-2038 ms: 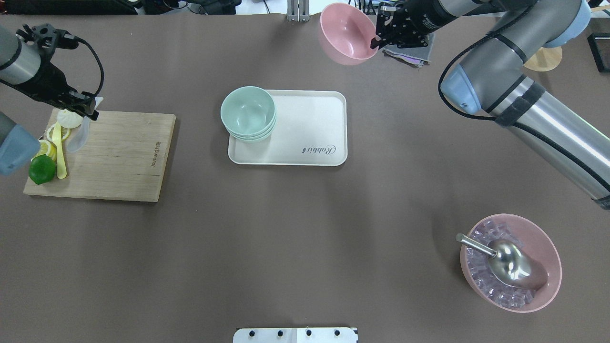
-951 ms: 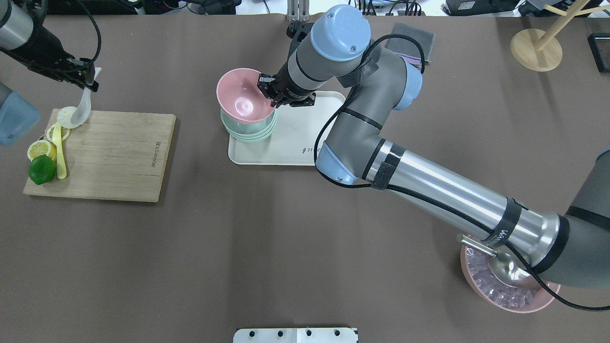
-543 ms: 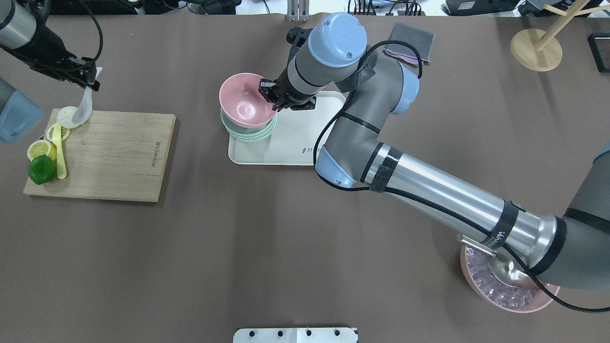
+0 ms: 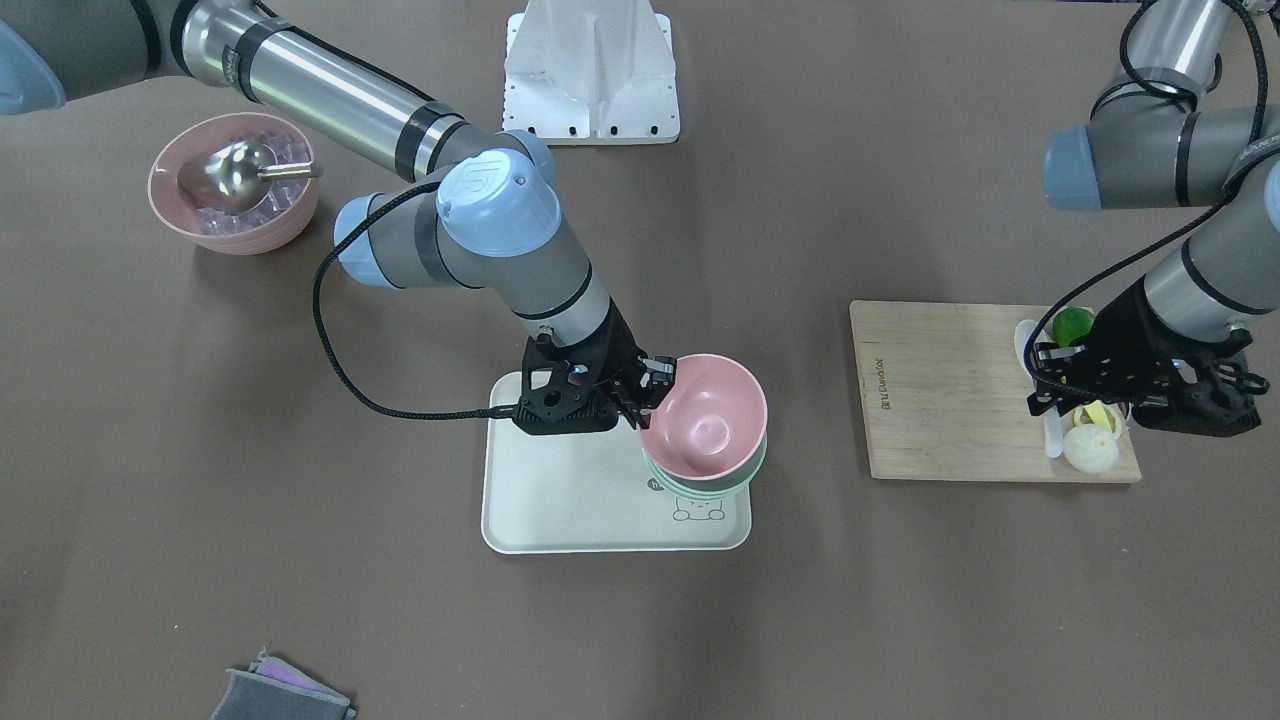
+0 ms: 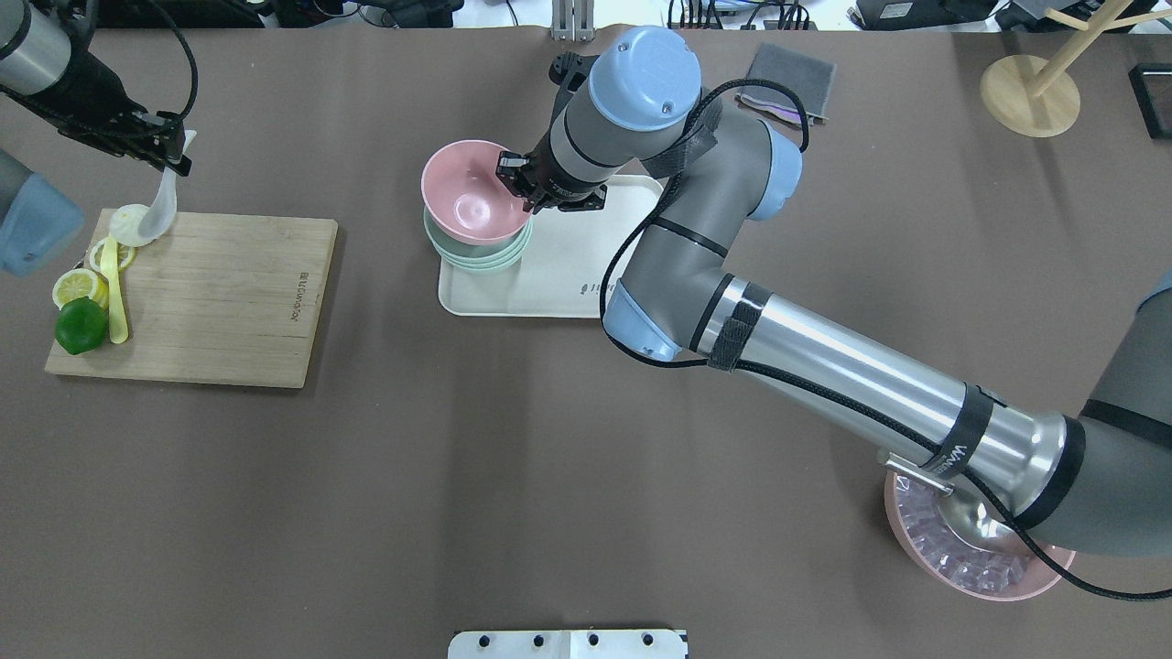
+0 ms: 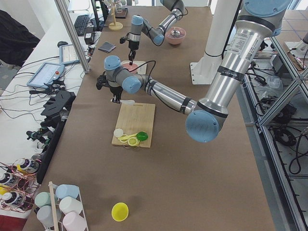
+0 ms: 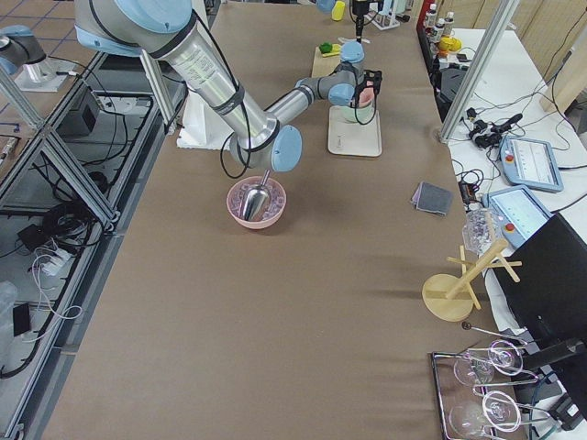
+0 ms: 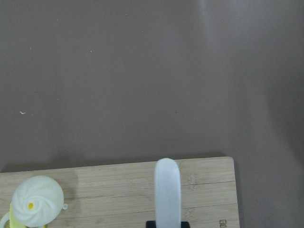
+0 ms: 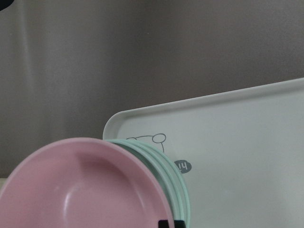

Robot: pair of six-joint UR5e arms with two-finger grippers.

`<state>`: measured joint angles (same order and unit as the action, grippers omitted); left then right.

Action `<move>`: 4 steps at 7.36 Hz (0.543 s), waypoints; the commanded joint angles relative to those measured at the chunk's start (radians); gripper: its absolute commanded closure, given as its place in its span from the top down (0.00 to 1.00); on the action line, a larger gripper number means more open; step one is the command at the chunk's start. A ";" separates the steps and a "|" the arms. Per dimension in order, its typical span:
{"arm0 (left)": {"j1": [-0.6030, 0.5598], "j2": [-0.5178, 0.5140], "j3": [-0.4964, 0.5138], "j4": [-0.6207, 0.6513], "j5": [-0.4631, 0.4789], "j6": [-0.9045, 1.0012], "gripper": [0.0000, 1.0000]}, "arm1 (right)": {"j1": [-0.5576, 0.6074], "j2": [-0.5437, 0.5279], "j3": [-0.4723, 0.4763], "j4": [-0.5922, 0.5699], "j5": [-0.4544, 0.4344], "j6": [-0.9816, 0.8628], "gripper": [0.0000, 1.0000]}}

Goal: Stack pink bowl on green and place spoon
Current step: 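Carry the pink bowl with the right gripper onto the green bowls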

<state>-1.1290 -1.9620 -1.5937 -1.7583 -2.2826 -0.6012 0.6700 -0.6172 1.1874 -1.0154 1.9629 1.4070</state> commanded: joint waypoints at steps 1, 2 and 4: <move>0.000 0.000 0.003 -0.001 0.000 0.003 0.00 | -0.013 0.002 -0.002 0.000 -0.019 0.000 0.00; 0.000 0.000 0.003 -0.001 0.000 0.004 0.00 | -0.017 0.005 -0.011 0.000 -0.022 0.000 0.00; 0.000 0.000 0.003 -0.001 0.000 0.004 0.00 | -0.017 0.008 -0.012 0.001 -0.022 0.000 0.00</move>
<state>-1.1290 -1.9620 -1.5908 -1.7595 -2.2826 -0.5970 0.6543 -0.6104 1.1767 -1.0152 1.9415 1.4067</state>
